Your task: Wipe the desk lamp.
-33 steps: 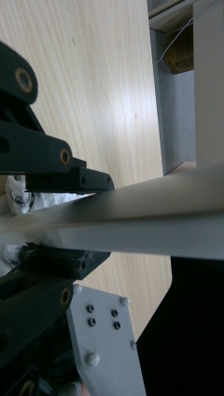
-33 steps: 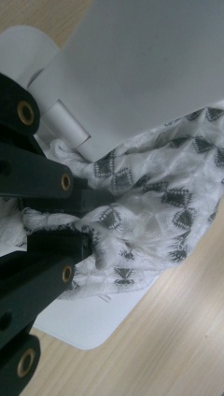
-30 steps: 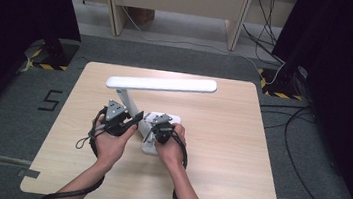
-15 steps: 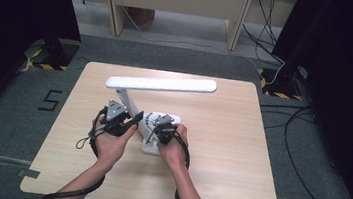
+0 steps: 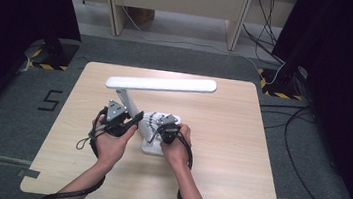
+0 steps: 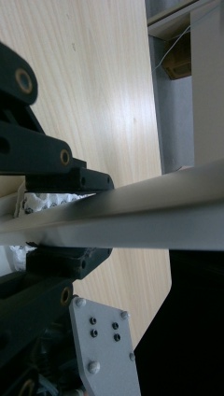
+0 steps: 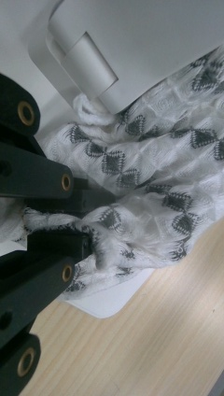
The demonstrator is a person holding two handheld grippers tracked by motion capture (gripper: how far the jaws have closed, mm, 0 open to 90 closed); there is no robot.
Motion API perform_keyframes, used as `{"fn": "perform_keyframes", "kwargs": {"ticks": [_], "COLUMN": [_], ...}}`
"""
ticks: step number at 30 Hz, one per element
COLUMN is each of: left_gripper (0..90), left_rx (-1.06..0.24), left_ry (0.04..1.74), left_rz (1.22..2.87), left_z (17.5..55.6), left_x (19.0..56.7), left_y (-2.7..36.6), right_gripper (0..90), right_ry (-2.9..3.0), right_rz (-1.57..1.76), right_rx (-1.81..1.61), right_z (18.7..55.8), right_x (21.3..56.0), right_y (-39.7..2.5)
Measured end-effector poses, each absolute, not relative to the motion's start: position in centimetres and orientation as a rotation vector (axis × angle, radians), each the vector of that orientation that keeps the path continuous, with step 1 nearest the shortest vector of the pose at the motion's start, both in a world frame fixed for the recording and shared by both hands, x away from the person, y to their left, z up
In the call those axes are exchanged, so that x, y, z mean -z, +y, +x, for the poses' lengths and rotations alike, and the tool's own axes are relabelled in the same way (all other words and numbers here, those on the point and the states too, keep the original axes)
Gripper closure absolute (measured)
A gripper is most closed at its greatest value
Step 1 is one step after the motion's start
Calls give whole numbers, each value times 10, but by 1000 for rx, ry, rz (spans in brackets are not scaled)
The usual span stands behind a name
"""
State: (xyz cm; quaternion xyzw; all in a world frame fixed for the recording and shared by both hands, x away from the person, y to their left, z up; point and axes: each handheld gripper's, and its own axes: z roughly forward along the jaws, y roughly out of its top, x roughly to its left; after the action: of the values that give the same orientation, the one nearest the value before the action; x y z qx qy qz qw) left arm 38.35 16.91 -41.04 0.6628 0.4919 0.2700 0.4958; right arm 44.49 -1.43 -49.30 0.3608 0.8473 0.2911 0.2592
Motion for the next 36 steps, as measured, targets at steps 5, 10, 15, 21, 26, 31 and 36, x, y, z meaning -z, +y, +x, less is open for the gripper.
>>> {"fn": "perform_keyframes", "kwargs": {"ticks": [5, 10, 15, 21, 26, 31, 36], "left_gripper": [683, 683, 683, 681, 680, 679, 677], "left_rx": [-657, -658, -661, -664, -662, -661, -660], "left_ry": [1193, 1193, 1191, 1193, 1192, 1190, 1190], "left_rz": [1605, 1602, 1607, 1602, 1597, 1597, 1600], "left_z": [383, 382, 382, 380, 380, 380, 380], "left_x": [410, 411, 410, 411, 411, 411, 411], "left_y": [169, 168, 168, 168, 168, 168, 168], "right_gripper": [836, 836, 836, 835, 835, 835, 835], "right_ry": [2263, 2249, 2227, 2183, 2113, 2073, 2088], "right_rz": [992, 999, 1033, 1078, 1130, 1142, 1111], "right_rx": [-775, -753, -734, -703, -693, -732, -801], "right_z": [445, 446, 449, 452, 455, 458, 461], "right_x": [493, 493, 492, 487, 477, 468, 462], "right_y": [-18, -25, -35, -47, -54, -49, -30]}}
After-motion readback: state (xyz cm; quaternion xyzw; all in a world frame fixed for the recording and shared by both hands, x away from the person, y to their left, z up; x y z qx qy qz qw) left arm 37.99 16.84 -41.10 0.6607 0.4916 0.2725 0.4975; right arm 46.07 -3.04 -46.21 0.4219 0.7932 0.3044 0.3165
